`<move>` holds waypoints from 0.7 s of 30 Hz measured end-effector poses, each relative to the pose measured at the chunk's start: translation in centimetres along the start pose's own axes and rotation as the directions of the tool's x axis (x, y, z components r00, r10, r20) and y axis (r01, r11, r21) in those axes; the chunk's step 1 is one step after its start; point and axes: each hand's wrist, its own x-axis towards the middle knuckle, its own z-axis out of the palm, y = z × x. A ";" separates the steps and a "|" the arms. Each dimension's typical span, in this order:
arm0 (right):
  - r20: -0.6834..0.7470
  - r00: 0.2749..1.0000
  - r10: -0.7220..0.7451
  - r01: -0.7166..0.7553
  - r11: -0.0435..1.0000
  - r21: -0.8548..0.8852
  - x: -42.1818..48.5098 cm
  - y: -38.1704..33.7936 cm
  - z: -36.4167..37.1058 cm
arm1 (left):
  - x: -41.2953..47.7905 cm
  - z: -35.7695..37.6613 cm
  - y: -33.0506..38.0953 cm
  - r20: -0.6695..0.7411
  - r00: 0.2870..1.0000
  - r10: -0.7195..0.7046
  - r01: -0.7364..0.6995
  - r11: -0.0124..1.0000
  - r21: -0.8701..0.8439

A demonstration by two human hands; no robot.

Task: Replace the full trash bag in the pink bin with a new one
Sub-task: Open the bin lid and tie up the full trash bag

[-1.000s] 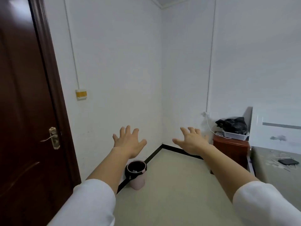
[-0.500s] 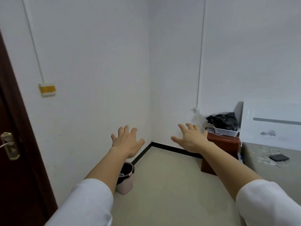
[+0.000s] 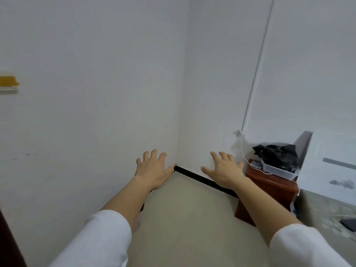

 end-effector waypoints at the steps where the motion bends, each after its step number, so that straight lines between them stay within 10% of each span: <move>1: 0.004 1.000 -0.013 0.013 1.000 0.006 1.9 -0.1 0.8 | 1.7 0.8 -0.2 0.003 1.000 -0.006 0.006 1.000 0.004; 21: 0.259 0.899 -0.354 0.382 0.922 -0.066 38.7 -11.0 20.5 | 31.8 17.9 -15.6 0.202 0.949 -0.241 0.236 0.971 0.049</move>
